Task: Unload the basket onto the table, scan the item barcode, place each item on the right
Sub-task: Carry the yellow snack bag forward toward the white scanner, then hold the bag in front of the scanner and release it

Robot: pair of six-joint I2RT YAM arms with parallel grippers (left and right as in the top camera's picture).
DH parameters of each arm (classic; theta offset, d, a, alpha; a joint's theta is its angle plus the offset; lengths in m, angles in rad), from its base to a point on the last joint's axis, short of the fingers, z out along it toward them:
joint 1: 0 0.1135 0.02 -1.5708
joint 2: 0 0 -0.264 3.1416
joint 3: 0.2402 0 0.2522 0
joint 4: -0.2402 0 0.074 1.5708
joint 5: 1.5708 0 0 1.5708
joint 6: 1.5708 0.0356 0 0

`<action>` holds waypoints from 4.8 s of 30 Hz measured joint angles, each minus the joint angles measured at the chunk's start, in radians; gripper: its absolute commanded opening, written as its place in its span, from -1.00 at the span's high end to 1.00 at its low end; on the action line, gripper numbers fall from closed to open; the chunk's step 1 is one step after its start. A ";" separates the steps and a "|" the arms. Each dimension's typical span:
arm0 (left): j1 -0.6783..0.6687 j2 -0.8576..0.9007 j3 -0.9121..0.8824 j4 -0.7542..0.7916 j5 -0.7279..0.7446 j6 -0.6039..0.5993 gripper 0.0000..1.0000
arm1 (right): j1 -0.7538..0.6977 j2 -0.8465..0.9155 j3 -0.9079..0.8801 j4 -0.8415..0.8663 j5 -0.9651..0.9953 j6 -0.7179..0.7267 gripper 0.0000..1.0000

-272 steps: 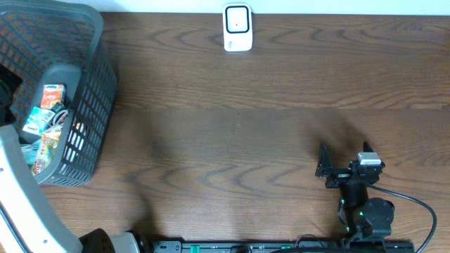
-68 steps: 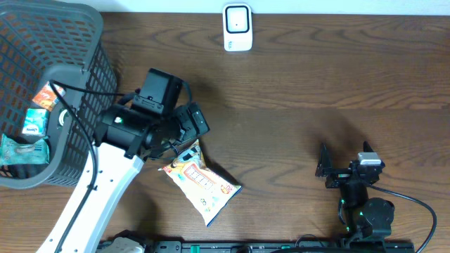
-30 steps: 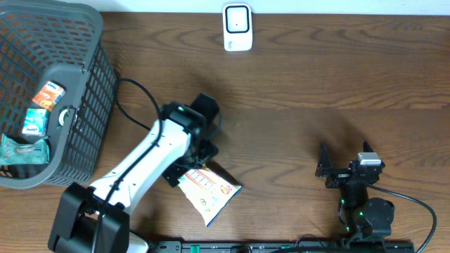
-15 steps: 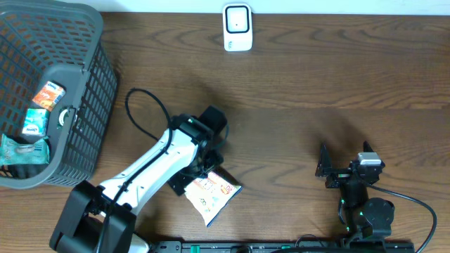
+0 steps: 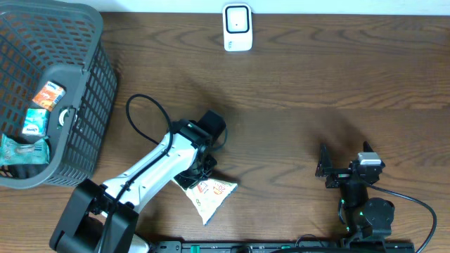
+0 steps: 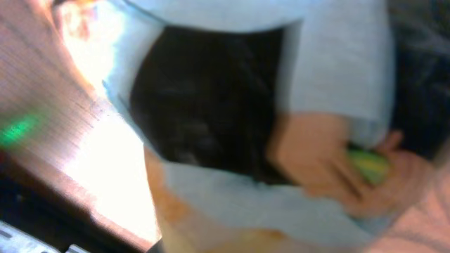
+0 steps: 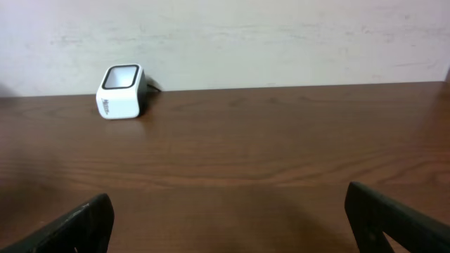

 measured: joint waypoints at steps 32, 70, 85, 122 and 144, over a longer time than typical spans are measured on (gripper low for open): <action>0.150 0.001 0.116 0.825 -0.154 0.734 -0.25 | 0.000 0.000 0.000 0.000 0.000 0.000 -0.98; 0.148 -0.179 0.118 0.401 0.017 0.718 -0.62 | 0.000 0.000 0.000 0.000 0.000 0.000 -0.98; 0.148 -0.179 0.118 0.372 0.021 0.707 -0.96 | 0.000 0.000 0.000 0.000 0.000 0.000 -0.98; 0.148 -0.179 0.118 0.375 0.063 0.707 -0.96 | 0.000 0.000 0.000 0.000 0.000 0.000 -0.99; 0.148 -0.366 0.118 0.382 0.069 0.711 -0.96 | 0.000 0.000 0.000 0.000 0.000 0.000 -0.98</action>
